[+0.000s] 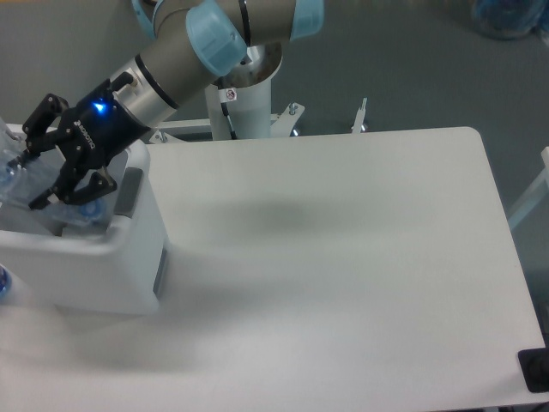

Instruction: Place the trash in the trash can

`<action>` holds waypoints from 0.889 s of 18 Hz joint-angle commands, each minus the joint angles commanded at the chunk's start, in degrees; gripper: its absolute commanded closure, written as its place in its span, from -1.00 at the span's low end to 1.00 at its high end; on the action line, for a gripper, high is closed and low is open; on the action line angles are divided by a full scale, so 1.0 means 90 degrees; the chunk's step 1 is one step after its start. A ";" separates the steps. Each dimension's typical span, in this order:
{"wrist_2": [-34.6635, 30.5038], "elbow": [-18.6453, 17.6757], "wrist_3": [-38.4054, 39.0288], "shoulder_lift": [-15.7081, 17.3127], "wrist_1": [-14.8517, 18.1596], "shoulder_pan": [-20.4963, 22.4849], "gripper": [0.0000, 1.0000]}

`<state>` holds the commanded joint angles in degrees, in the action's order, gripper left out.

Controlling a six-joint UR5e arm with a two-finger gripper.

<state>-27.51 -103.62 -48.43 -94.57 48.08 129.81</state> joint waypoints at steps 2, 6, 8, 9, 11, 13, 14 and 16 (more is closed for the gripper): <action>0.0000 0.0000 0.0010 0.0029 0.0000 0.0068 -0.99; 0.0000 0.0233 0.0127 0.0078 0.0019 0.0477 -1.00; -0.0010 0.0458 0.0176 0.0068 0.0029 0.0779 -1.00; -0.0010 0.0565 0.0176 0.0068 0.0029 0.0984 -1.00; -0.0020 0.0819 0.0166 0.0030 0.0039 0.1336 -1.00; -0.0029 0.0996 0.0176 -0.0019 0.0049 0.1669 -1.00; -0.0049 0.1112 0.0147 -0.0116 0.0049 0.2057 -1.00; -0.0078 0.1152 0.0137 -0.0253 0.0059 0.2469 -1.00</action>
<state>-28.21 -93.25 -47.20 -96.85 48.60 152.03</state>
